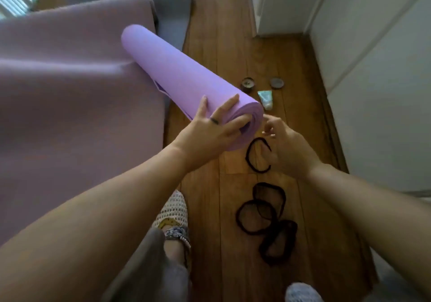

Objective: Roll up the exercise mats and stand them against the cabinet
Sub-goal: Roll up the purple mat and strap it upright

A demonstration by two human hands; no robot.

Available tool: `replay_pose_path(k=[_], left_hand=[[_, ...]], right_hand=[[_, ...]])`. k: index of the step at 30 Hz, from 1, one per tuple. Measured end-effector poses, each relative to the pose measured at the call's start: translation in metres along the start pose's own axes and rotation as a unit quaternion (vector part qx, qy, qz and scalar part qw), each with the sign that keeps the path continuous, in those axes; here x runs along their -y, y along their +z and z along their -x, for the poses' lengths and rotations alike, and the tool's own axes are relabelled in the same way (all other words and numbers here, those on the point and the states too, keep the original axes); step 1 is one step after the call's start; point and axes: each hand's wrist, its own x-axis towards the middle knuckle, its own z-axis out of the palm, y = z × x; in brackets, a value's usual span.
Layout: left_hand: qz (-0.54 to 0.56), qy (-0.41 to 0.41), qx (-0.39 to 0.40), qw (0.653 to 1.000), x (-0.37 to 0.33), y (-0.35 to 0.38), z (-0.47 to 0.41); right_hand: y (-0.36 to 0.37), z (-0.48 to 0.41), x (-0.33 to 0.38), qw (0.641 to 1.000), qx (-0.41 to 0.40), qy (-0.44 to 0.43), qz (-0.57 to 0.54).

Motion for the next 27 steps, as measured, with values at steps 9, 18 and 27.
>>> replay_pose_path(k=[9,18,27], left_hand=[[-0.04,0.079,0.164,0.982,-0.042,0.025,-0.017],[-0.023,0.088,0.207,0.974,-0.044,0.03,-0.025],[-0.003,0.015,0.074,0.997,-0.005,-0.026,-0.021]], right_hand=[[0.076,0.093,-0.028,0.865,0.447,0.161,0.159],[0.098,0.087,-0.04,0.872,0.419,0.126,0.218],[0.026,0.041,-0.003,0.928,0.288,0.228,0.058]])
